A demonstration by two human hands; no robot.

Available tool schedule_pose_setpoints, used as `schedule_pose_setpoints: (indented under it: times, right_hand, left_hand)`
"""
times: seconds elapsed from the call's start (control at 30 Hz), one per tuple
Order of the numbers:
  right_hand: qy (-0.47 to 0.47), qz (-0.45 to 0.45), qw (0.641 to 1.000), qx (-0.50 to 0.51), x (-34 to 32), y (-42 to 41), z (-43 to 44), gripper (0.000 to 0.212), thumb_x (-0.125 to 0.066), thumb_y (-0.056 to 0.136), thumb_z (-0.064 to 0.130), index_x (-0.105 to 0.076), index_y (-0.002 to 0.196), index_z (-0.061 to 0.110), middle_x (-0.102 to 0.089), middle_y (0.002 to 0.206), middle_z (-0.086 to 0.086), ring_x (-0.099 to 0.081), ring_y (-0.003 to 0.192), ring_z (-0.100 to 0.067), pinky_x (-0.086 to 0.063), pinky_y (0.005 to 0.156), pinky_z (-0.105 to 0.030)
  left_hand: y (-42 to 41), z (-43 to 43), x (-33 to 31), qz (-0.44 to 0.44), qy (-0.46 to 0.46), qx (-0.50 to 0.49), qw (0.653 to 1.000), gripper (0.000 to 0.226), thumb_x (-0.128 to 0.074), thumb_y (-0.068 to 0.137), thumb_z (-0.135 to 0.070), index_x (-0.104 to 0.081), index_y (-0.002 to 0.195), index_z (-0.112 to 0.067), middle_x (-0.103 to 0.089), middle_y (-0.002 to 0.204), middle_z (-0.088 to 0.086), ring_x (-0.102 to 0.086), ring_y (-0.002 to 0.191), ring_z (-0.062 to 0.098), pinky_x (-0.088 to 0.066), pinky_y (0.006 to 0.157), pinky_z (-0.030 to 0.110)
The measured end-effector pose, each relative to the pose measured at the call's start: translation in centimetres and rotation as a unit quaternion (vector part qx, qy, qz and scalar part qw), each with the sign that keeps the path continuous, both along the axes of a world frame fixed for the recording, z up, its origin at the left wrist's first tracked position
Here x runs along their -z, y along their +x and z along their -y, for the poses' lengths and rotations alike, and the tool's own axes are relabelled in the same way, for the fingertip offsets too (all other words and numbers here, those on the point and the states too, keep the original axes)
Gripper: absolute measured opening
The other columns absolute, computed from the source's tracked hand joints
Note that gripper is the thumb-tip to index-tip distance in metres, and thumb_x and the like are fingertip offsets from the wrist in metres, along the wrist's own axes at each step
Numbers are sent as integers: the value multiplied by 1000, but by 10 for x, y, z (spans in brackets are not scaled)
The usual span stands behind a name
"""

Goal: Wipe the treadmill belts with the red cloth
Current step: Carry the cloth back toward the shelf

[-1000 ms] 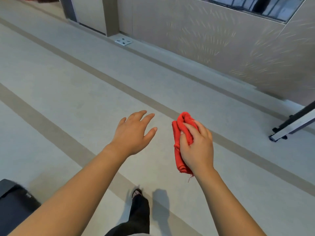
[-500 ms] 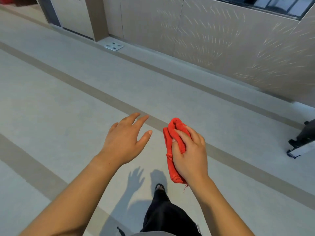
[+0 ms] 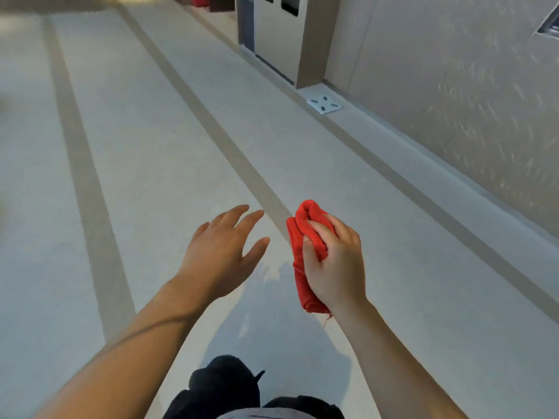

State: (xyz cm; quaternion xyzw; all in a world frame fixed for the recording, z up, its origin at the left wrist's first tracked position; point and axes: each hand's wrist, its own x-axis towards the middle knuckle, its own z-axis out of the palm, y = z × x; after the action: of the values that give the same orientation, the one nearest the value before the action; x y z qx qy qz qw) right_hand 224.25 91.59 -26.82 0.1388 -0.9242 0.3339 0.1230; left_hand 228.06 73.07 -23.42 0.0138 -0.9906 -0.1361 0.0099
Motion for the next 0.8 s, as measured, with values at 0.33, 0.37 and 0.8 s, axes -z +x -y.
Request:
schedule_pose_setpoints:
  times: [0.33, 0.37, 0.8]
  right_hand:
    - [-16, 11, 999, -28, 16, -270, 88, 34, -45, 93, 38, -60, 123, 33, -50, 134, 12, -41, 123, -14, -36, 96, -22]
    - [-17, 11, 1000, -19, 14, -296, 95, 36, -43, 92, 40, -61, 122, 33, -51, 133, 12, -42, 122, -14, -35, 95, -20]
    - [-48, 45, 995, 76, 35, -630, 148, 30, -51, 93, 33, -60, 122, 34, -50, 134, 13, -40, 124, -13, -37, 96, -23]
  left_hand:
    - [-264, 85, 17, -2, 31, -11, 999, 62, -19, 88, -59, -30, 143, -33, -32, 151, -6, -36, 135, 18, -32, 107, 37]
    - [-295, 94, 15, -2, 30, -2, 1000, 65, -18, 86, -60, -31, 143, -33, -32, 151, -6, -36, 135, 18, -32, 106, 37]
    - [-667, 159, 22, 13, 34, 72, 997, 56, -29, 94, -56, -33, 143, -30, -35, 150, -5, -43, 130, 18, -36, 106, 40]
